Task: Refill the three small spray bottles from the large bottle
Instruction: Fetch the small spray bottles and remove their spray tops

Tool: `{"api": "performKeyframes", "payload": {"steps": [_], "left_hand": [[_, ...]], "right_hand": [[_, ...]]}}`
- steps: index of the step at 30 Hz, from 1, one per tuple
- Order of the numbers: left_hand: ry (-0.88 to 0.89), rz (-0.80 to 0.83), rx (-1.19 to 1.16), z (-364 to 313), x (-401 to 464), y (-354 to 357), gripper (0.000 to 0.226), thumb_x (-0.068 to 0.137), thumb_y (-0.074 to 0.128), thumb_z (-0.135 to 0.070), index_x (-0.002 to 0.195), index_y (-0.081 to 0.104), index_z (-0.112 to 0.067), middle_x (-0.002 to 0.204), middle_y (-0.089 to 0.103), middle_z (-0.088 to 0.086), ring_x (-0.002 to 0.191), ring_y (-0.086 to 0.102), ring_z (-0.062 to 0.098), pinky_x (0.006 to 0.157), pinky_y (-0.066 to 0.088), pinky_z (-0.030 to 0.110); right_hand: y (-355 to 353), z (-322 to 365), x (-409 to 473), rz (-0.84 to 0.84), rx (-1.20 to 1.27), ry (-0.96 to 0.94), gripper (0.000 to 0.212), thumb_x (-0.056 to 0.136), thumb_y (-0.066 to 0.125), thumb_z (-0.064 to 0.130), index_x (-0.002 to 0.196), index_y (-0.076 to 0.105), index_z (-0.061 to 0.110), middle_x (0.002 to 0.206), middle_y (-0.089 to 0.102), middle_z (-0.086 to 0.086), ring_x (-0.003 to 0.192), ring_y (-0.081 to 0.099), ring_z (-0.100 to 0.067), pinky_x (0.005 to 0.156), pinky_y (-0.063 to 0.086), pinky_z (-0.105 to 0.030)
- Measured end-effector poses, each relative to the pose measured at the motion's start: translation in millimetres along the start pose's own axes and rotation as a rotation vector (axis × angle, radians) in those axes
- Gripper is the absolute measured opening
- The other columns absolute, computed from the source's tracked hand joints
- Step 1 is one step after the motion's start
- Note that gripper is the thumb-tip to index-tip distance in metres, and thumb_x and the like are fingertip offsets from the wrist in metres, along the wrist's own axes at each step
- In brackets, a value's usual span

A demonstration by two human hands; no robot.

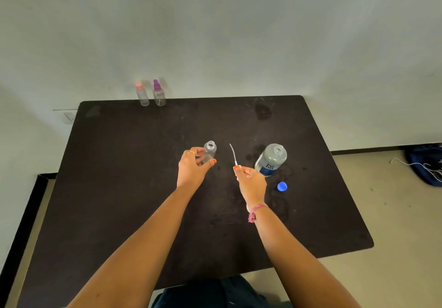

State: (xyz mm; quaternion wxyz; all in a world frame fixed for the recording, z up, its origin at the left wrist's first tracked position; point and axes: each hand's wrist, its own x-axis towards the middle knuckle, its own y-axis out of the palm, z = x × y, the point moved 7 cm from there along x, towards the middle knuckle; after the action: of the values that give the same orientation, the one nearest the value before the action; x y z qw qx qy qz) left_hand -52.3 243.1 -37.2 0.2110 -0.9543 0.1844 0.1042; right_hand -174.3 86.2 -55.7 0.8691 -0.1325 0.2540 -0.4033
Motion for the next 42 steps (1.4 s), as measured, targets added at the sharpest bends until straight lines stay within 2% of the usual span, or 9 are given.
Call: {"api": "performKeyframes", "payload": {"steps": [7,12,18,22,25,28,34,38,42], "left_hand": [[-0.056,0.045,0.077,26.9,6.0,25.2,0.034,0.081,0.079,-0.018,0.111,0.061,-0.015,0.110,0.065,0.001,0.104,0.062,0.013,0.090,0.047,0.022],[-0.083,0.060,0.129,40.9,9.8,38.7,0.039,0.081,0.078,-0.015,0.116,0.062,-0.010,0.112,0.067,0.005,0.106,0.063,0.017,0.092,0.049,0.026],[-0.081,0.047,0.152,53.0,16.8,48.8,0.038,0.082,0.077,-0.013,0.117,0.063,-0.009,0.115,0.067,0.007,0.108,0.063,0.018,0.090,0.047,0.022],[-0.041,0.048,0.190,53.0,20.5,51.6,0.039,0.084,0.075,-0.013,0.121,0.062,-0.008,0.119,0.064,0.008,0.110,0.062,0.018,0.092,0.047,0.023],[-0.025,0.050,0.210,52.3,20.6,52.3,0.045,0.085,0.074,-0.013,0.126,0.059,-0.007,0.123,0.061,0.011,0.113,0.060,0.020,0.096,0.046,0.025],[-0.036,0.067,0.198,54.1,19.7,51.9,0.057,0.082,0.077,-0.011,0.133,0.055,-0.005,0.130,0.057,0.011,0.118,0.058,0.020,0.101,0.046,0.026],[-0.041,0.060,0.156,56.6,17.2,33.5,0.064,0.083,0.074,-0.002,0.141,0.047,-0.005,0.135,0.054,0.011,0.122,0.056,0.019,0.106,0.045,0.026],[0.025,0.022,0.153,56.2,21.1,1.5,0.053,0.087,0.069,-0.003,0.137,0.052,-0.009,0.133,0.054,0.007,0.118,0.056,0.013,0.103,0.045,0.023],[0.080,-0.065,0.127,49.7,29.6,-40.6,0.041,0.093,0.063,-0.007,0.133,0.056,-0.010,0.129,0.056,0.004,0.115,0.055,0.011,0.100,0.045,0.021]], "right_hand": [[13.5,-38.3,10.9,0.042,-0.146,0.096,0.027,0.089,0.061,0.039,0.096,0.076,0.018,0.089,0.072,0.002,0.080,0.060,-0.008,0.073,0.044,-0.021],[25.5,-49.4,11.1,0.071,-0.159,0.109,0.030,0.088,0.063,0.043,0.096,0.075,0.017,0.085,0.073,0.003,0.083,0.066,-0.009,0.059,0.035,-0.005],[32.3,-53.4,11.7,0.016,-0.159,0.107,0.019,0.087,0.065,0.038,0.093,0.072,0.022,0.076,0.069,0.011,0.080,0.065,-0.009,0.079,0.053,-0.029],[33.6,-53.6,12.3,0.016,-0.150,0.094,0.017,0.086,0.065,0.038,0.091,0.072,0.023,0.070,0.067,0.014,0.076,0.065,-0.006,0.081,0.054,-0.032],[33.5,-53.3,12.5,0.026,-0.150,0.086,0.021,0.086,0.065,0.039,0.094,0.073,0.021,0.072,0.069,0.012,0.074,0.066,-0.004,0.076,0.055,-0.025],[31.9,-48.5,11.4,0.046,-0.148,0.060,0.023,0.087,0.065,0.036,0.089,0.075,0.015,0.070,0.071,0.005,0.066,0.064,-0.002,0.056,0.042,-0.005],[20.9,-45.7,18.1,0.026,-0.133,0.069,0.028,0.088,0.064,0.037,0.100,0.073,0.014,0.089,0.072,0.001,0.078,0.061,-0.003,0.058,0.037,0.003],[15.7,-19.1,26.4,-0.002,-0.099,-0.001,0.019,0.090,0.064,0.025,0.101,0.070,0.011,0.081,0.067,0.003,0.079,0.064,-0.009,0.062,0.042,-0.005],[20.8,34.2,36.4,-0.019,-0.120,-0.148,0.018,0.092,0.061,0.015,0.106,0.068,0.007,0.079,0.060,0.009,0.070,0.056,0.001,0.061,0.040,0.001]]}}
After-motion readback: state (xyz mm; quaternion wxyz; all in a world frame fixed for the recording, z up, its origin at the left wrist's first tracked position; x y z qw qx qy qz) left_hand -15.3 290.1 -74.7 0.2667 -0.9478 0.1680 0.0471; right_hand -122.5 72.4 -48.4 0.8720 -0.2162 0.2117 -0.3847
